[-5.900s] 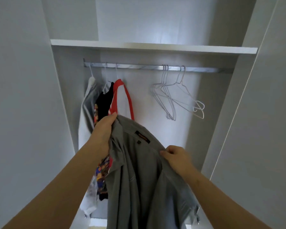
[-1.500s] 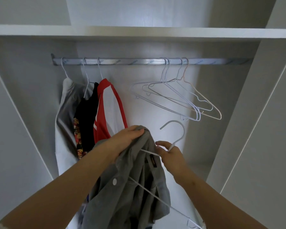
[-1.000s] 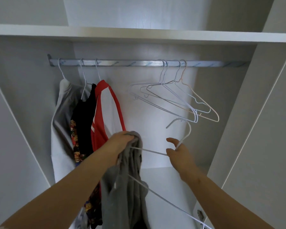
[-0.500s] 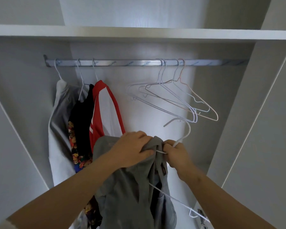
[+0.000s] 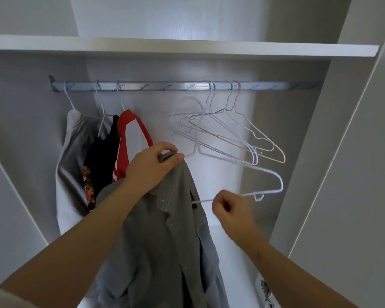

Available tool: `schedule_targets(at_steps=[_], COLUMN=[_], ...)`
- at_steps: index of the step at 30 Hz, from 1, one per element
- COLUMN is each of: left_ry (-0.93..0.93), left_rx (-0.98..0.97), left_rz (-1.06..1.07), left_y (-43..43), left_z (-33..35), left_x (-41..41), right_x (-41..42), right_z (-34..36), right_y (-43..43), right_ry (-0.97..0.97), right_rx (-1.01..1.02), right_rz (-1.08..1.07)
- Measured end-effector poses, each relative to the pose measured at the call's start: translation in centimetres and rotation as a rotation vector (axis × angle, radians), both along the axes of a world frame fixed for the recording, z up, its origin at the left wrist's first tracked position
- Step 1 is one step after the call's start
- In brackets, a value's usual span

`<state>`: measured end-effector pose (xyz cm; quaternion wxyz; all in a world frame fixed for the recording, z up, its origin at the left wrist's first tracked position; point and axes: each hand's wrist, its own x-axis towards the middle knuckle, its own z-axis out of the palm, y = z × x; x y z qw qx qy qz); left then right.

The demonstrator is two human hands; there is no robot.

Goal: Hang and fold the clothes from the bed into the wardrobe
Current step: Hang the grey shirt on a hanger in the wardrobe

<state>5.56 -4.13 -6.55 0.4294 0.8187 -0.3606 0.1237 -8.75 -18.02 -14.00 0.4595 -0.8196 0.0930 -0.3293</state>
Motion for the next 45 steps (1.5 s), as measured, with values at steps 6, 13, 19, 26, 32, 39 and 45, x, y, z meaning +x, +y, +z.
schedule_targets(at_steps=[6, 13, 19, 26, 32, 39, 45], left_ry=[-0.084, 0.015, 0.084, 0.162, 0.172, 0.152, 0.117], left_rx=[-0.248, -0.345, -0.398, -0.501, -0.493, -0.483, -0.32], left_rz=[-0.078, -0.163, -0.078, -0.101, -0.133, -0.15, -0.198], left_y=[1.6, 3.7, 5.6, 5.9, 5.3, 6.3, 9.4], left_z=[3.3, 4.4, 4.4, 5.5, 5.8, 6.3, 5.7], left_x=[-0.5, 0.0, 1.3, 1.6, 1.0, 1.5, 3.2], right_x=[2.1, 4.5, 4.8, 4.4, 5.3, 5.8, 4.7], right_z=[-0.9, -1.2, -2.8, -4.7, -2.6, -2.6, -2.1], right_y=[-0.3, 1.7, 0.6, 1.7, 3.0, 3.6, -0.9], right_ry=[0.302, 0.535, 0.655, 0.743, 0.639, 0.664, 0.409], right_rx=[0.094, 0.006, -0.046, 0.073, 0.057, 0.016, 0.235], right_rz=[-0.091, 0.312, 0.334, 0.449, 0.388, 0.467, 0.199])
